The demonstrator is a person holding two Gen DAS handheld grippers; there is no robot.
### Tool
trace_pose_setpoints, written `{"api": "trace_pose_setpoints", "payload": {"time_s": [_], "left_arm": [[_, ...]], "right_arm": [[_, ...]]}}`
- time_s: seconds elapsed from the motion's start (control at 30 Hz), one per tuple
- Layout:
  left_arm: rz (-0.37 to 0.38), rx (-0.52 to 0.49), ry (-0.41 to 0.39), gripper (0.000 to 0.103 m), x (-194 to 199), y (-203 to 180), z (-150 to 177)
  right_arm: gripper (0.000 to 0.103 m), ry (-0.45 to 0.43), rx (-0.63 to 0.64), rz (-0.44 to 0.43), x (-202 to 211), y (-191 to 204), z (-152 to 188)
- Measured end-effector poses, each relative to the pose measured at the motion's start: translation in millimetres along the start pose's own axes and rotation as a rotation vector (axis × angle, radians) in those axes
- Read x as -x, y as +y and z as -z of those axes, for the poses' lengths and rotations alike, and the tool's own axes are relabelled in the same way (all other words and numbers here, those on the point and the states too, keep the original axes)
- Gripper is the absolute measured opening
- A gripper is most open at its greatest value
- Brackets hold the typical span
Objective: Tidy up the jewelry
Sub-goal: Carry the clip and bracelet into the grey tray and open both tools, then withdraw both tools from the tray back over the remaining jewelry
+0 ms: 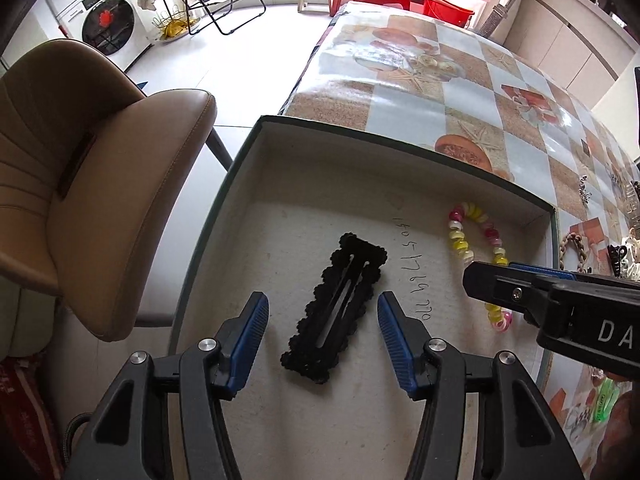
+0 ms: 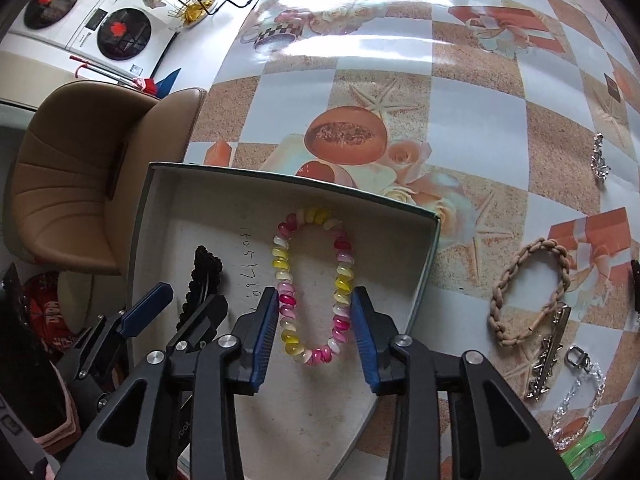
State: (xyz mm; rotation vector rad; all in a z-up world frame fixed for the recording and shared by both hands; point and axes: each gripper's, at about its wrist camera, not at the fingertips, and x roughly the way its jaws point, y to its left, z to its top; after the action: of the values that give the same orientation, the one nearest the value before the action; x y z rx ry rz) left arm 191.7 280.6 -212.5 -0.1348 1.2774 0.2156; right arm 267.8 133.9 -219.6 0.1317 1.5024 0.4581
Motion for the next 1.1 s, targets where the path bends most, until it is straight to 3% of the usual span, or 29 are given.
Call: {"api": "trace_pose_setpoints", "payload": {"time_s": [0.03,0.07,0.1,0.13,0.23,0.33,0.53,0.57,0.6,1.0,1.03,1.1], "left_arm": [[-0.002,0.002,-0.003,0.06,1.6,0.9,0.9],[-0.001,0.005,-0.005,0.072,3.4,2.1,1.7],[-0.004,0.009,-0.007,0.095,5.1,3.3,2.6],[-0.014,0.013,-0.018,0.101,8.0,4.0,3.7],[-0.02,0.013,-0.034,0.102,16.2,4.3,5.8],[-0.022,0.011,-0.03,0.102,21.0,3.4,7.7],[-0.031,-0.011,-0.051,0.102,40.5,-2.9,15.8],[-0.029,-0.013,-0.051,0.102,44.4,-3.9,17.0],[-0.027,-0.015,-0.049,0.102,48.0,-4.9,19.9],[0.006,-0.079,0.002,0.102,91.0,-30.5,61.0],[0.007,-0.087,0.005,0.102,94.0,-33.2,64.7],[0.007,-0.112,0.01,0.102,100.0,-40.8,72.1]], "right_arm": [[0.046,-0.004,-0.005,-0.004,0.5,0.2,0.1],[0.048,-0.007,-0.009,-0.009,2.0,-0.1,0.0],[0.05,-0.013,-0.012,-0.014,3.1,-0.1,-1.2],[0.053,-0.023,-0.014,-0.018,7.0,0.0,-1.2],[0.056,-0.052,-0.01,-0.025,21.3,1.5,-0.2],[0.066,-0.073,-0.008,-0.021,33.7,1.8,4.2],[0.068,-0.1,-0.028,-0.008,59.3,-2.3,18.7],[0.081,-0.101,-0.033,-0.004,63.2,-3.7,21.3],[0.082,-0.108,-0.037,-0.002,68.1,-5.2,24.7],[0.083,-0.11,-0.061,0.054,115.4,-37.2,78.8],[0.09,-0.111,-0.069,0.056,119.8,-41.7,84.6],[0.091,-0.119,-0.085,0.064,128.2,-49.1,93.9]]}}
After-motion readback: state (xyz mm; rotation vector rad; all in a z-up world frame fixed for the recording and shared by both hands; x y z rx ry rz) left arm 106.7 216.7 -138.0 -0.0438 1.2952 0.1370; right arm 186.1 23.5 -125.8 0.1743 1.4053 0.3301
